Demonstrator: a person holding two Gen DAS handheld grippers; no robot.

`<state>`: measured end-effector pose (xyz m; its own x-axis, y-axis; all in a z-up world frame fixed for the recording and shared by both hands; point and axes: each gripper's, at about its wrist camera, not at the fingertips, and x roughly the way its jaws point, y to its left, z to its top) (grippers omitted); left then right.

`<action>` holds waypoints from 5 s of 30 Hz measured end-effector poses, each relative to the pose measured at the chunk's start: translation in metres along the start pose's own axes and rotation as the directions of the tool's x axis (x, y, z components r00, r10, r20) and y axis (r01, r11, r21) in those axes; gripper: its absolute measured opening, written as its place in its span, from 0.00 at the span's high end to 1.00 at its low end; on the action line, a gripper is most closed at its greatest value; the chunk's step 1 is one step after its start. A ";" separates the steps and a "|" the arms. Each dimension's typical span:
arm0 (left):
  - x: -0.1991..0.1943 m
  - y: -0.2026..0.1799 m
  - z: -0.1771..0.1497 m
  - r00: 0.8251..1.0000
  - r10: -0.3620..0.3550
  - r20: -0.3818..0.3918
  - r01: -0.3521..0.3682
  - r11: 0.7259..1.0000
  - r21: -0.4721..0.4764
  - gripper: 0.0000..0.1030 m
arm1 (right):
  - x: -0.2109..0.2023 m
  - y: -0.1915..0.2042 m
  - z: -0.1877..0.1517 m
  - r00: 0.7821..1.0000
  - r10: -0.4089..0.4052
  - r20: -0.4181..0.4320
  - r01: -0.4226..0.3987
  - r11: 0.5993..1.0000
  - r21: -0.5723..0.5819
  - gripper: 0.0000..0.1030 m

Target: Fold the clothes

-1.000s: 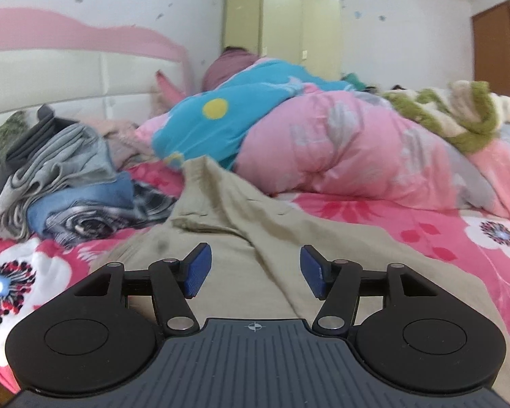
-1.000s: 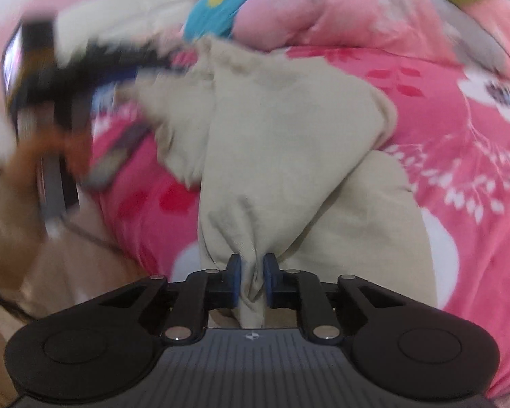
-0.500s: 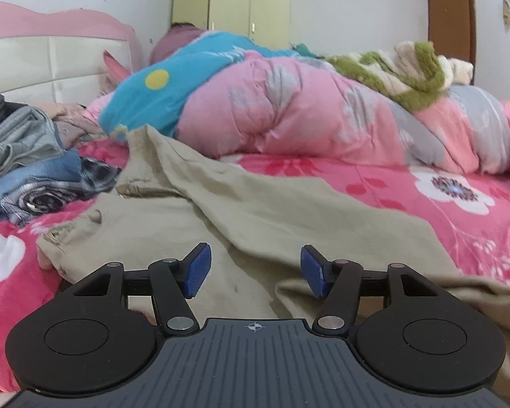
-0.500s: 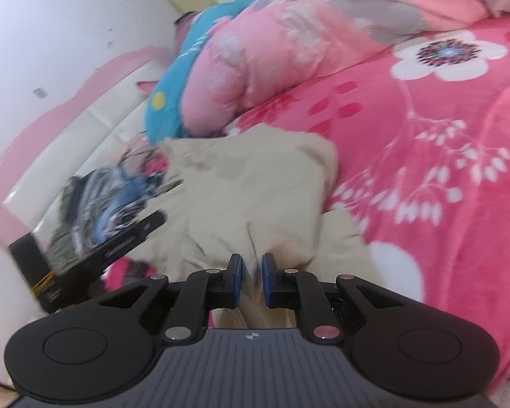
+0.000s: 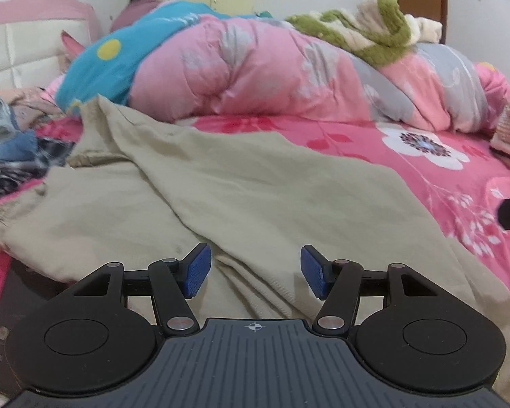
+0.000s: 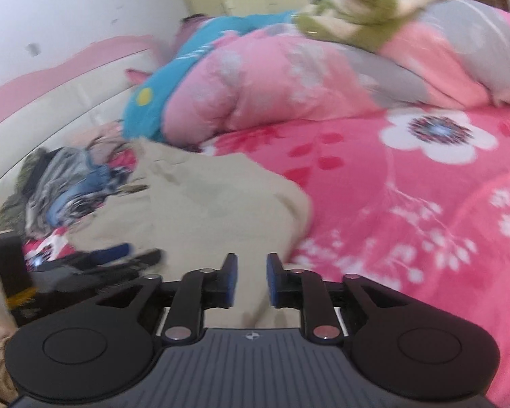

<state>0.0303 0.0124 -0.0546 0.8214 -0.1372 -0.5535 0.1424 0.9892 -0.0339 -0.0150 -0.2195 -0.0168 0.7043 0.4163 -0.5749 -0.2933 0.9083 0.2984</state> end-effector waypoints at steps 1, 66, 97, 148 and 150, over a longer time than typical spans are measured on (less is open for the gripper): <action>0.000 -0.001 -0.001 1.000 -0.008 -0.002 0.008 1.000 0.003 0.43 | 0.003 0.008 0.000 1.000 0.017 -0.010 -0.018 0.999 -0.028 0.64; 0.001 0.023 0.011 0.998 -0.063 -0.031 0.061 0.996 -0.059 0.43 | 0.032 0.055 0.014 0.969 -0.179 0.172 0.236 0.881 -0.409 1.00; 0.014 -0.011 0.033 0.829 -0.557 0.041 0.558 0.830 -0.002 0.35 | 0.070 -0.127 0.078 1.000 0.010 -0.021 -0.005 0.975 0.223 0.48; 0.033 -0.024 0.002 0.777 -0.624 -0.090 0.625 0.781 -0.019 0.72 | 0.076 -0.078 0.211 0.937 -0.253 0.243 0.281 0.955 -0.091 1.00; 0.037 -0.022 0.001 0.767 -0.636 -0.088 0.636 0.771 -0.025 0.72 | 0.089 -0.078 0.229 0.925 -0.278 0.260 0.316 0.941 -0.120 1.00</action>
<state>0.0577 -0.0148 -0.0731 0.4910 -0.7294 -0.4763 0.6185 0.6769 -0.3991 0.2188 -0.2628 0.0835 0.9007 0.1223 -0.4169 -0.1308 0.9914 0.0081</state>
